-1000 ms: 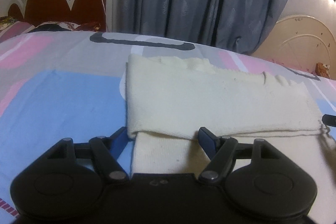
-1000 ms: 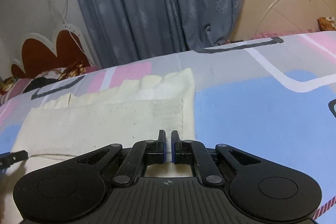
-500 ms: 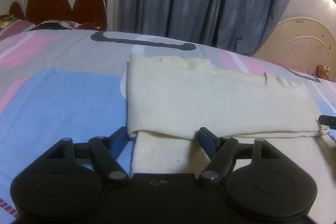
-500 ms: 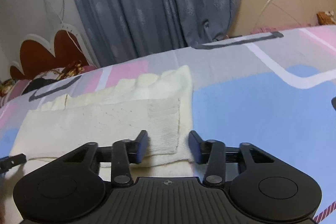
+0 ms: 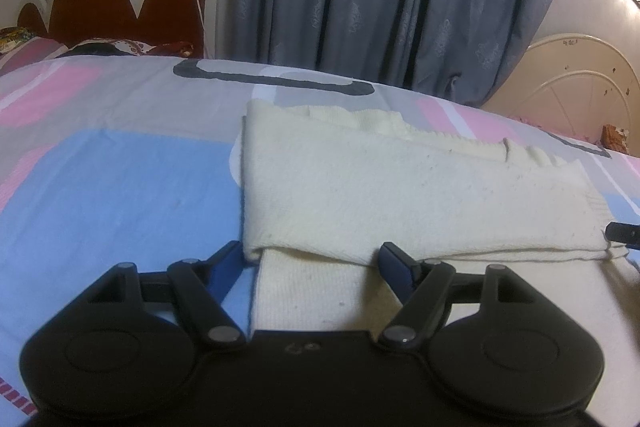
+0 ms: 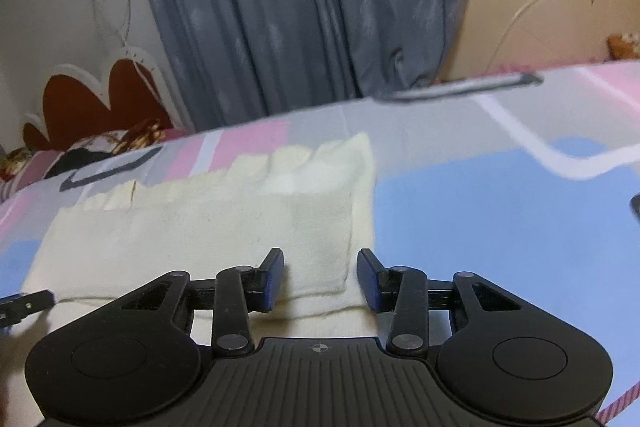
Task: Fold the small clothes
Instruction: 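Move both open tools over the folded sweater to reposition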
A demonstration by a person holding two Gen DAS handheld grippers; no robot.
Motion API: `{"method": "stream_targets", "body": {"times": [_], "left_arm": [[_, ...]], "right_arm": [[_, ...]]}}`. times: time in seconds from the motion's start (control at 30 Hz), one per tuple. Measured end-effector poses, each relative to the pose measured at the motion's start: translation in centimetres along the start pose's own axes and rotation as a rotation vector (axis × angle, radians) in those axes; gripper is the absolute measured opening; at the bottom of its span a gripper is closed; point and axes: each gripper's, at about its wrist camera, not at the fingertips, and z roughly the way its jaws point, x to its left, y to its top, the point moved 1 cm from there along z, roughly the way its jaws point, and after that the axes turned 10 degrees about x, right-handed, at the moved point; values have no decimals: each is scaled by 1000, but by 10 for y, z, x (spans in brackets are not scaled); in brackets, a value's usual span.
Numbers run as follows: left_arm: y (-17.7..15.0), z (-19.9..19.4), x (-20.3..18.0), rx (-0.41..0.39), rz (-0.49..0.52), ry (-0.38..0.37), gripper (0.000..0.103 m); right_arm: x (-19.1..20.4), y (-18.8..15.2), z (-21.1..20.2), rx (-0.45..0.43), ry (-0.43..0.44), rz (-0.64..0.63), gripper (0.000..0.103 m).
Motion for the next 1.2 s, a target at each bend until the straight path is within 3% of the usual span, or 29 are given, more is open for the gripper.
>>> {"method": "stream_targets", "body": {"times": [0.1,0.13,0.23,0.4,0.6,0.7,0.73,0.83,0.93,1.03,1.13,1.2], "left_arm": [[0,0,0,0,-1,-1,74],[0,0,0,0,-2,-3,74],[0,0,0,0,-2,-3,74],[0,1,1,-1,-3,-9,74],[0,-3,1,12,18,9,74],[-1,-27,3,-68,40,57,75],[2,-33,-2,-94,61,59,77],[18,-34,-35,-143,166,10,80],[28,-6,-74,-62,258,-4,81],[17,20,-79,16,229,-33,81],[7,12,-71,25,247,-46,81],[12,2,-66,-10,224,-65,81]], "right_arm": [[5,1,1,4,-3,-41,37],[8,0,2,11,-3,-60,20],[10,-1,1,25,29,-68,3],[9,-1,-26,-37,44,-59,3],[-1,-4,2,56,22,-10,3],[0,-2,-17,-5,-26,-18,4],[3,-1,-24,-30,-53,-30,9],[22,0,-31,-71,8,-108,11],[59,0,-9,-23,40,-199,11],[80,-8,16,67,37,-237,11],[80,-19,16,98,23,-269,11],[75,-17,11,90,42,-260,11]]}}
